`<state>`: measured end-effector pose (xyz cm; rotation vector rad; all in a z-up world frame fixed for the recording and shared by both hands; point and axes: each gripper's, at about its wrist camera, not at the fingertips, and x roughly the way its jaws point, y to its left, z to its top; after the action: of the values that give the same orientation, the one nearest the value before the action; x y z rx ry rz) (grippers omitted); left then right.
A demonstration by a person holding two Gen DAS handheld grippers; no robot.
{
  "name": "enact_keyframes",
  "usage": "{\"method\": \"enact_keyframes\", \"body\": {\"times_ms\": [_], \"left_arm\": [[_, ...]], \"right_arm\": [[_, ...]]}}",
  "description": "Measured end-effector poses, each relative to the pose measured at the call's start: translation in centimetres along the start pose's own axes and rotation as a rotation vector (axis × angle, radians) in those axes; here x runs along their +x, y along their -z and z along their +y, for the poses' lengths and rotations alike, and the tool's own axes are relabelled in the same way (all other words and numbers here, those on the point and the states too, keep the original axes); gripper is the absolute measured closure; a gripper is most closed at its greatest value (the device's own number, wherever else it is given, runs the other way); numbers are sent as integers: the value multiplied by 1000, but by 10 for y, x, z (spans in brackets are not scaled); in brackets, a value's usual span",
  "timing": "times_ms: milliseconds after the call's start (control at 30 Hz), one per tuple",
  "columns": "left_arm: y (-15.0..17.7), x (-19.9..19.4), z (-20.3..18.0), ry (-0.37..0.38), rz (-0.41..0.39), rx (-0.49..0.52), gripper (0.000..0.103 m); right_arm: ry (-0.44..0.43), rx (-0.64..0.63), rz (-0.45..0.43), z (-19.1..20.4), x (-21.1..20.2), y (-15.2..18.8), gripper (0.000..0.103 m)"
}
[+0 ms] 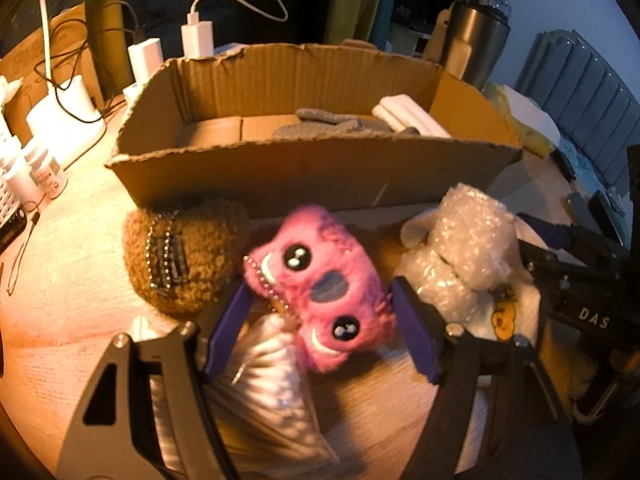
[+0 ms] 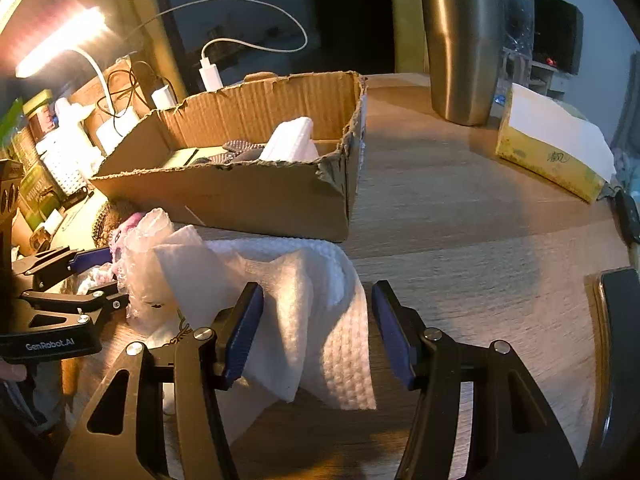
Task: Organize soft objects
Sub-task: 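Grasp the white cloth with the right tool while the left tool grasps the pink plush keychain, then lift the cloth and pink plush with both tools toward the cardboard box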
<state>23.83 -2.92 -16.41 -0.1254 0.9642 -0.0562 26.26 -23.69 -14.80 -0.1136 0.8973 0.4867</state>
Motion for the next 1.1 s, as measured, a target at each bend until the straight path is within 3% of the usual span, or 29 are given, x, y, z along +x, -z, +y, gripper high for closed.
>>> {"method": "enact_keyframes", "body": {"times_ms": [33, 100, 133, 200, 367, 1100], "left_arm": [[0, 0, 0, 4, -3, -1, 32], [0, 0, 1, 11, -5, 2, 32], [0, 0, 2, 17, -7, 4, 40], [2, -1, 1, 30, -10, 8, 43], [3, -6, 2, 78, -14, 16, 53], [-7, -79, 10, 133, -211, 47, 56]], "right_arm": [[-1, 4, -1, 0, 0, 0, 53], [-3, 22, -1, -4, 0, 0, 77], [-9, 33, -1, -6, 0, 0, 81], [-12, 41, 0, -7, 0, 0, 87], [-18, 44, -6, -6, -4, 1, 90], [48, 50, -169, 3, -72, -23, 91]]}}
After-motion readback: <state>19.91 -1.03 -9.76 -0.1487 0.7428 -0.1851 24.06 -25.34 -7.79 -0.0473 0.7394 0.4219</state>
